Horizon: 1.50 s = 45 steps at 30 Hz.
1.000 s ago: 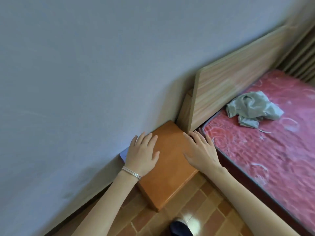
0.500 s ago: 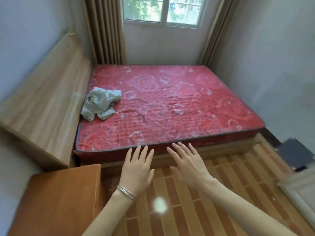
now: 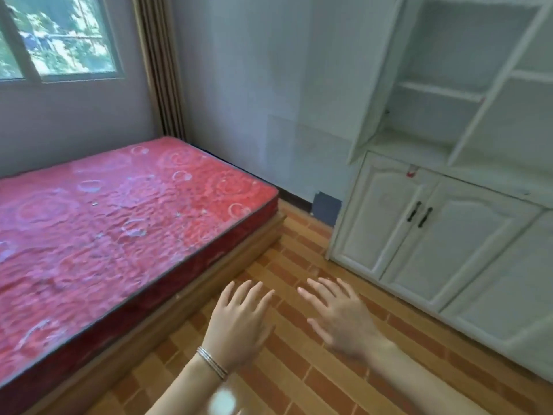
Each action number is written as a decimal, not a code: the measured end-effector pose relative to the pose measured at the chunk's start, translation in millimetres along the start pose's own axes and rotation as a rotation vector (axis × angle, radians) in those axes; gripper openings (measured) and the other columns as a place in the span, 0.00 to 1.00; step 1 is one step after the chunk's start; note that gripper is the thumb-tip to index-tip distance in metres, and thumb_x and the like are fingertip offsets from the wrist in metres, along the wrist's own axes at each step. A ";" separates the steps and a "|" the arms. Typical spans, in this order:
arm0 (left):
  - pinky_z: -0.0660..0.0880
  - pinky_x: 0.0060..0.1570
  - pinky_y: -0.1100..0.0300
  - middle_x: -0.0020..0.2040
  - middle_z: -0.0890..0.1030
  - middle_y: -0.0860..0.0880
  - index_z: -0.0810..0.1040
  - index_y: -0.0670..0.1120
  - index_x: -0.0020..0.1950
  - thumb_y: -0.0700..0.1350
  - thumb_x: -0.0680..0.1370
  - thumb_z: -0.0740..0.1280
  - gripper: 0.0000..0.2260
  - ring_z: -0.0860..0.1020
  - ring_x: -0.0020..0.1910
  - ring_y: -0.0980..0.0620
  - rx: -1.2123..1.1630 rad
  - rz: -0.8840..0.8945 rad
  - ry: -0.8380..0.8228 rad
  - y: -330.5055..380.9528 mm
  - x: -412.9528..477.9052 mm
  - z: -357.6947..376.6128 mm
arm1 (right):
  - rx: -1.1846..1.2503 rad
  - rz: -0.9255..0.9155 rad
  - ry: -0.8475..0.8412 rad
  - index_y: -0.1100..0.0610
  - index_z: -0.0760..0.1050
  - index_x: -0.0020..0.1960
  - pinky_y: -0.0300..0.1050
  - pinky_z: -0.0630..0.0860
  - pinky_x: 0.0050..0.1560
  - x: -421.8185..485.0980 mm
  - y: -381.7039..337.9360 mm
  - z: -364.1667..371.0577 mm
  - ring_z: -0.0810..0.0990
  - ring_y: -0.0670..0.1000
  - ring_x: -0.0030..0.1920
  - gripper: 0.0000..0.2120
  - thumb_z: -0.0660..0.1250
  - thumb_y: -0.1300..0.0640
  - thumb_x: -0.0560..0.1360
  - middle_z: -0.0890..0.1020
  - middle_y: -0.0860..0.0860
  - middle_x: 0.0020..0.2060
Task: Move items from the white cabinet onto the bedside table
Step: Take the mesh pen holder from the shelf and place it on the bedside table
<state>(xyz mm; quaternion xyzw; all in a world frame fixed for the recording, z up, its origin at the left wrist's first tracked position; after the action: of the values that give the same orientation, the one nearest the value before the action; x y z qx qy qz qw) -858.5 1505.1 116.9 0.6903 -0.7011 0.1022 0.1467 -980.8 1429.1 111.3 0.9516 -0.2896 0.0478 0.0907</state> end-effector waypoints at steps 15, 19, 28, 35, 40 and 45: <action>0.69 0.63 0.42 0.64 0.76 0.46 0.73 0.50 0.67 0.60 0.77 0.52 0.24 0.73 0.64 0.43 -0.048 0.315 0.044 201.4 231.5 5.4 | -0.022 0.434 0.217 0.51 0.70 0.67 0.53 0.71 0.60 -94.2 268.0 -72.4 0.75 0.54 0.60 0.23 0.54 0.44 0.76 0.77 0.52 0.61; 0.68 0.64 0.43 0.65 0.75 0.46 0.71 0.51 0.69 0.60 0.78 0.52 0.25 0.72 0.66 0.43 -0.034 0.360 0.038 212.0 282.0 26.8 | -0.051 0.461 0.207 0.51 0.71 0.66 0.55 0.72 0.60 -76.2 311.3 -56.7 0.76 0.54 0.59 0.23 0.54 0.45 0.75 0.77 0.53 0.60; 0.68 0.62 0.42 0.62 0.77 0.45 0.74 0.49 0.67 0.59 0.77 0.53 0.24 0.75 0.62 0.43 0.011 0.423 0.196 203.3 452.8 19.1 | -0.159 0.498 0.247 0.52 0.70 0.66 0.55 0.74 0.57 20.4 438.1 -84.5 0.77 0.55 0.58 0.24 0.52 0.46 0.74 0.78 0.54 0.59; 0.65 0.65 0.43 0.64 0.76 0.45 0.72 0.49 0.68 0.58 0.78 0.54 0.23 0.72 0.65 0.43 -0.016 0.452 0.260 214.7 554.8 19.8 | -0.211 0.498 0.327 0.54 0.72 0.64 0.54 0.73 0.58 70.7 517.0 -105.7 0.77 0.55 0.56 0.23 0.54 0.48 0.73 0.77 0.54 0.58; 0.67 0.64 0.42 0.63 0.77 0.44 0.73 0.48 0.67 0.58 0.77 0.53 0.24 0.74 0.63 0.42 0.018 0.485 0.306 230.1 613.9 28.5 | -0.241 0.463 0.403 0.54 0.72 0.64 0.55 0.73 0.59 92.0 576.7 -120.2 0.76 0.55 0.57 0.22 0.54 0.48 0.74 0.77 0.55 0.58; 0.67 0.63 0.41 0.62 0.77 0.42 0.74 0.46 0.67 0.57 0.77 0.53 0.25 0.73 0.64 0.41 0.059 0.478 0.423 242.1 693.0 10.3 | -0.338 0.417 0.436 0.55 0.72 0.65 0.52 0.73 0.55 112.6 656.9 -152.5 0.76 0.56 0.55 0.23 0.54 0.49 0.74 0.78 0.56 0.58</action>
<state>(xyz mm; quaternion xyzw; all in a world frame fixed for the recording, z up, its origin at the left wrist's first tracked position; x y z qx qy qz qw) -1103.4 857.9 362.0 0.4734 -0.7940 0.2956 0.2409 -1261.2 862.7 371.9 0.8108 -0.4557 0.2187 0.2952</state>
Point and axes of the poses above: each hand's wrist, its own x-axis towards the middle knuckle, its own z-axis out of the palm, y = z × x, the point moved 9 cm from there along x, towards the middle knuckle
